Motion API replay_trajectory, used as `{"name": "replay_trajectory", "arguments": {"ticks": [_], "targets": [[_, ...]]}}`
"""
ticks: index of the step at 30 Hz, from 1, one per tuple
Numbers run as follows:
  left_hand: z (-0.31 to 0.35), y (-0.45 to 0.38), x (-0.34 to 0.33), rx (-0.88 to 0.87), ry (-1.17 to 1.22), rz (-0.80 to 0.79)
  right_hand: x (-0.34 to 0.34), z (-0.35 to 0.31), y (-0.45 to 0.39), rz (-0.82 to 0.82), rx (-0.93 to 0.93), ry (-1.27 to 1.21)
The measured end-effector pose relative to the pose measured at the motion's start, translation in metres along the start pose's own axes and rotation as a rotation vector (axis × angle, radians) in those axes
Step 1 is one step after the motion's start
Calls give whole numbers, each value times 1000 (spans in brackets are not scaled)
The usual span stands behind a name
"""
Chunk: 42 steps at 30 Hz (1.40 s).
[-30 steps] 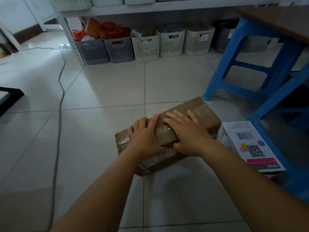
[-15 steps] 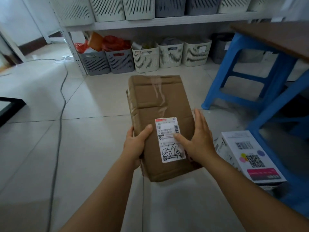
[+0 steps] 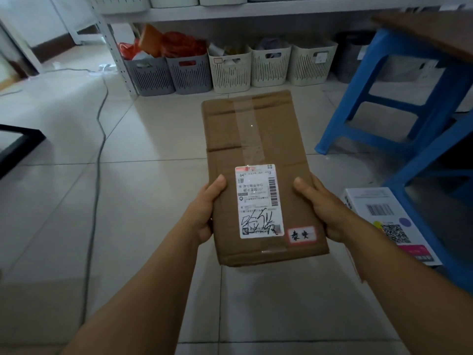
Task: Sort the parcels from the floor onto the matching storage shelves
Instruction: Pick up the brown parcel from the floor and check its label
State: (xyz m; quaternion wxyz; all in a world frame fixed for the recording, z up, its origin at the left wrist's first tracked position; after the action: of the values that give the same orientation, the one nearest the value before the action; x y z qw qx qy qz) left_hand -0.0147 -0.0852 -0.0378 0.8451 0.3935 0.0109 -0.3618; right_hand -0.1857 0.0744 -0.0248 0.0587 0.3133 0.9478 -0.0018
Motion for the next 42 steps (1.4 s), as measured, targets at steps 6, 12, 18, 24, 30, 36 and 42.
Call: {"name": "replay_trajectory", "arguments": {"ticks": [6,12,18,24,30,36,42], "targets": [[4,4,-8,-44,-1,-31,6,9,1,-6,-19,-113],[28,9,-18,-157,-22,-42,8,-5,-6,50,67,-157],[44,11,-26,-137,12,-38,6,-24,-14,70,76,-168],[53,8,-28,-116,4,-133,6,-36,-22,49,48,-188],[55,11,-28,-125,8,-103,5,-38,-26,27,64,-224],[54,1,-24,-57,2,-82,2,-30,-30,45,31,-266],[28,10,-12,84,-52,37,-2,-16,-20,89,-155,-274]]}}
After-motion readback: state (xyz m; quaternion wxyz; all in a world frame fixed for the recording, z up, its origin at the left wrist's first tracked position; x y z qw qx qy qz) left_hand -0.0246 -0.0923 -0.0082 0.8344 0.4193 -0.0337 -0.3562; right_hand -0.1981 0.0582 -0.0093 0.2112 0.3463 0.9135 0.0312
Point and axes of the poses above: each hand's wrist, its own y-axis away from the middle knuckle, its own x-axis out of the back of the hand, z = x × y, the point moved 4 cm from there along -y, towards the middle knuckle, and after that the axes turned 15 degrees about x, right-handed, at the moved point
